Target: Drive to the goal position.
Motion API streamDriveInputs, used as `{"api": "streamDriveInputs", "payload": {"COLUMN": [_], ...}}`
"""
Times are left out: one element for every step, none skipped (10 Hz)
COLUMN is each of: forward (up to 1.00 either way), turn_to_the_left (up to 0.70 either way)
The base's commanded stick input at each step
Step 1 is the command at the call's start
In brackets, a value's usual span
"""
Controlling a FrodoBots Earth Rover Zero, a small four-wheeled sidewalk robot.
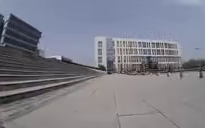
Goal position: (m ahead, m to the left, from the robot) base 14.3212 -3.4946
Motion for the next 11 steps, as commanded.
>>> {"api": "streamDriveInputs", "payload": {"forward": [0.70, 0.70, 0.70, 0.70, 0.70, 0.70, 0.70, 0.70, 0.70, 0.70, 0.70], "turn_to_the_left": [0.00, 0.00, 0.00, 0.00, 0.00, 0.00, 0.00, 0.00, 0.00, 0.00, 0.00]}}
